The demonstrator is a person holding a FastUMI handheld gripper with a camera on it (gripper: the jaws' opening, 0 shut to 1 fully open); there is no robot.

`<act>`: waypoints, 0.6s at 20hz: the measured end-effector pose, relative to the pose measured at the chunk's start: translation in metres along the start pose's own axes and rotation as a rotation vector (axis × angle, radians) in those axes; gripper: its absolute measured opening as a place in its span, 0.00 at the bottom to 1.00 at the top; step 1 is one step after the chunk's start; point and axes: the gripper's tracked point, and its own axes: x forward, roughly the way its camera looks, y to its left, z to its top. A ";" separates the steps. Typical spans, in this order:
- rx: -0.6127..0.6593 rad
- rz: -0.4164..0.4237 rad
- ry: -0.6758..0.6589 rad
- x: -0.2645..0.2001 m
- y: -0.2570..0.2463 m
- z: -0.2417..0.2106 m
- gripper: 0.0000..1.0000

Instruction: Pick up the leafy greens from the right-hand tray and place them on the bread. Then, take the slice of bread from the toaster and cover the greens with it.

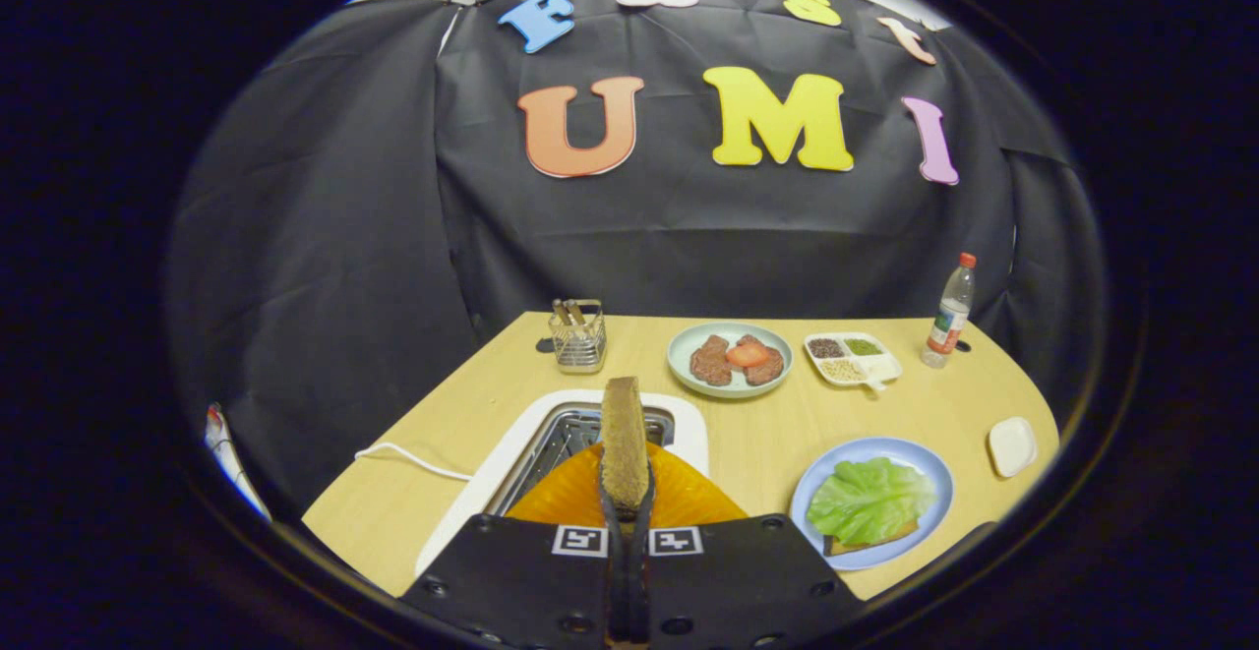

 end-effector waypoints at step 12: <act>0.061 0.055 -0.212 -0.066 -0.025 0.083 0.00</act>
